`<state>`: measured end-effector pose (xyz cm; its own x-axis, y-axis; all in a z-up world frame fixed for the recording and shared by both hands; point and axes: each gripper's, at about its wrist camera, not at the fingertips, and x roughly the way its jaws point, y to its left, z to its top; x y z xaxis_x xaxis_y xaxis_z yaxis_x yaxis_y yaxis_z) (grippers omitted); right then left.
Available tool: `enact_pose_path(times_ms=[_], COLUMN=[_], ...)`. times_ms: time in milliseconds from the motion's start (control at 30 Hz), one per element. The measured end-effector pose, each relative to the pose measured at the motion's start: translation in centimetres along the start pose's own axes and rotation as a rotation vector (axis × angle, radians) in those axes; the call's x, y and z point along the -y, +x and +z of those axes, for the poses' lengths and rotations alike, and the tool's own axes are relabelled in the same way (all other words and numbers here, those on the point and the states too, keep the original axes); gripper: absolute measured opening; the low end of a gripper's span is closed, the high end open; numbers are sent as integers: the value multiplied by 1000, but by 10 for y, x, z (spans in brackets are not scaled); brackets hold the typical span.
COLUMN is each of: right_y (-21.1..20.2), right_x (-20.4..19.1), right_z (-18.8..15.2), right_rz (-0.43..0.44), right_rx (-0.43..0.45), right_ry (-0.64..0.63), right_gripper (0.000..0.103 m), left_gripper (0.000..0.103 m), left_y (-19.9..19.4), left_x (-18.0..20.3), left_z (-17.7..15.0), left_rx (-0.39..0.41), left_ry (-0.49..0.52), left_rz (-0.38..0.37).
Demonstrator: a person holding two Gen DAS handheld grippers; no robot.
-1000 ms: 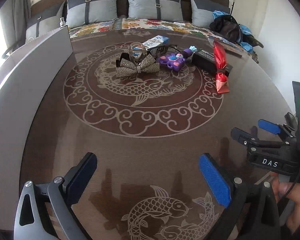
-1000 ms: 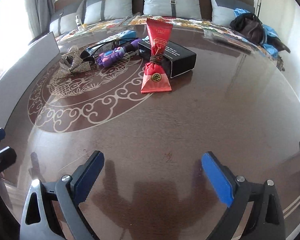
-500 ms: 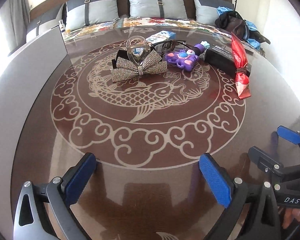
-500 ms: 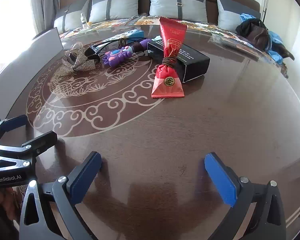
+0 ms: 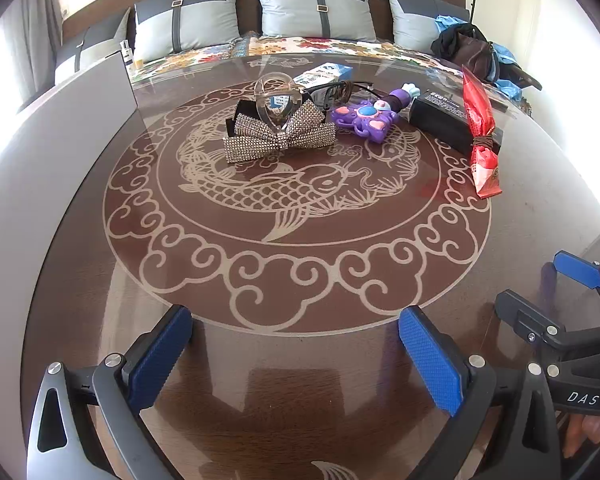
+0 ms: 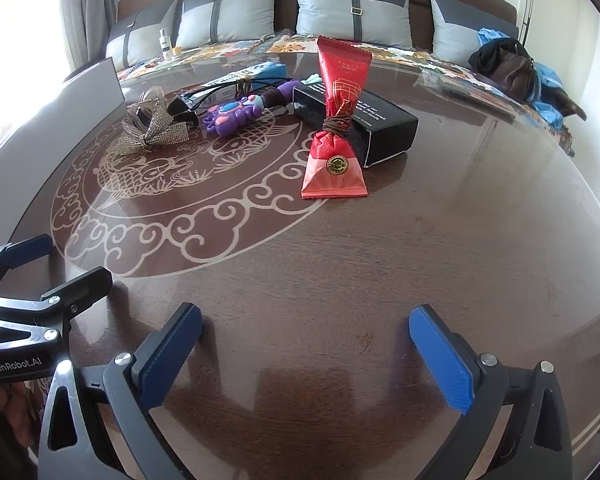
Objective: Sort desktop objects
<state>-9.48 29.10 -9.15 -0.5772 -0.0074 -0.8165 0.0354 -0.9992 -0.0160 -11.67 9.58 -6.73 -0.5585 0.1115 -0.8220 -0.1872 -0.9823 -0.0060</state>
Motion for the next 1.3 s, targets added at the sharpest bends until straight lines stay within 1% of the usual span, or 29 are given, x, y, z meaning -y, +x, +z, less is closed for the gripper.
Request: enact_pose_path(times_ms=[667, 800, 867, 967, 1067, 1100, 1133, 1167, 1233, 1267, 1300], right_y=[-1, -1, -1, -1, -1, -1, -1, -1, -1, -1, -1], right_x=[0, 0, 1, 1, 1, 0, 1, 1, 1, 1, 0], right_z=[0, 0, 0, 0, 2, 2, 2, 2, 2, 2, 2], right_rz=[0, 0, 0, 0, 1, 1, 0, 1, 1, 0, 0], right_rx=[0, 0, 0, 0, -1, -1, 0, -1, 0, 0, 0], right_ry=[0, 0, 0, 1, 0, 0, 0, 0, 0, 0, 0], right_gripper=[103, 103, 103, 103, 103, 103, 103, 103, 103, 103, 103], left_gripper=[103, 103, 103, 103, 103, 103, 103, 103, 103, 103, 103], left_y=[0, 4, 11, 26, 45, 48, 47, 45, 43, 44, 48], left_x=[0, -2, -5, -9, -17, -19, -21, -21, -18, -16, -13], left_z=[-1, 6, 16, 39, 69, 79, 87, 95, 110, 114, 117], left_rx=[-1, -10, -16, -49, -108, -111, -87, -55, -3, 5, -5], left_ry=[2, 33, 53, 59, 21, 8, 8, 20, 87, 141, 203], left_rz=[0, -21, -34, -35, -7, 7, 14, 12, -1, -18, -33])
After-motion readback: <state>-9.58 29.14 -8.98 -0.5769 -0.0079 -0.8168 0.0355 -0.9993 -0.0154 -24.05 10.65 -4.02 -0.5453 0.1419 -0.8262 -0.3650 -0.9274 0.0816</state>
